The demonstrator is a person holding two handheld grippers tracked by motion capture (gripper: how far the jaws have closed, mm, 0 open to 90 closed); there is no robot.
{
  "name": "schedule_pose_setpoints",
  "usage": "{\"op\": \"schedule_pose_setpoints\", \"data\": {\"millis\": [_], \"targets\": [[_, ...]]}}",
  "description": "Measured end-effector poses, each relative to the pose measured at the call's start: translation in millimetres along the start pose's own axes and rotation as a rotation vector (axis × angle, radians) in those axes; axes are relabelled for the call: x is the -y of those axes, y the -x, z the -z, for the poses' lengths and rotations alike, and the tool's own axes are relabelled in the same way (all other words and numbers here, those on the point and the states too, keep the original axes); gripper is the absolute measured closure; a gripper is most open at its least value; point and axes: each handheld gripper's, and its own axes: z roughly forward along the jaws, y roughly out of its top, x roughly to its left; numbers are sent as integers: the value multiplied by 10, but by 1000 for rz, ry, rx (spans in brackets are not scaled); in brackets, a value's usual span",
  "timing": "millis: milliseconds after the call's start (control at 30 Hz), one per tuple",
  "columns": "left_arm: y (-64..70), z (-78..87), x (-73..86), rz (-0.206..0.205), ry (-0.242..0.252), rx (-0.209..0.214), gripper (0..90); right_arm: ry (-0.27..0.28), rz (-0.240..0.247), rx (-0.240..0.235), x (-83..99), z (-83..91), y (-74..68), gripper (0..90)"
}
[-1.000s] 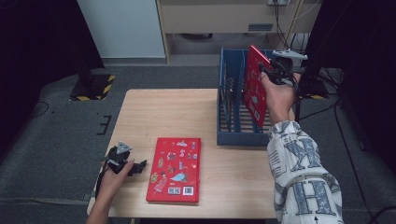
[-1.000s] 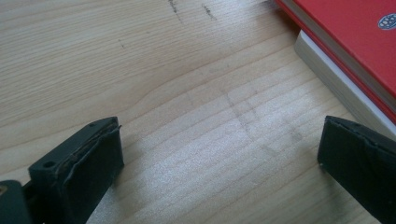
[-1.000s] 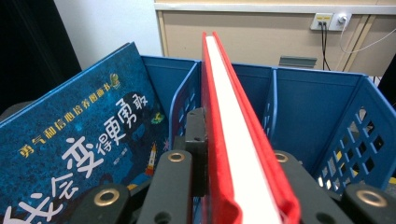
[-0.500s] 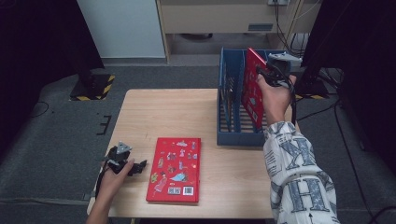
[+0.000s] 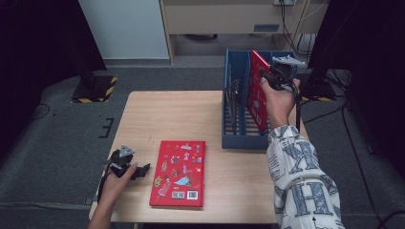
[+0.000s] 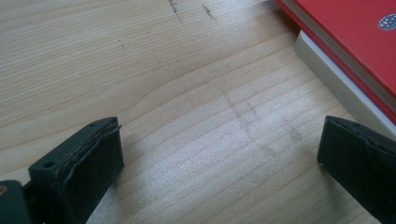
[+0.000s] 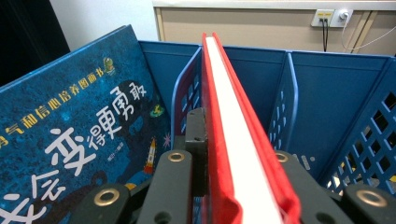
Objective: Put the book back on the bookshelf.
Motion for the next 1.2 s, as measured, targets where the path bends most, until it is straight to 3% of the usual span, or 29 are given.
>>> {"op": "schedule_pose_setpoints", "data": {"millis": [1200], "targets": [[-3,0,-4,-6,-4,0,0,1,-6,5,340,-171,-48,793]]}}
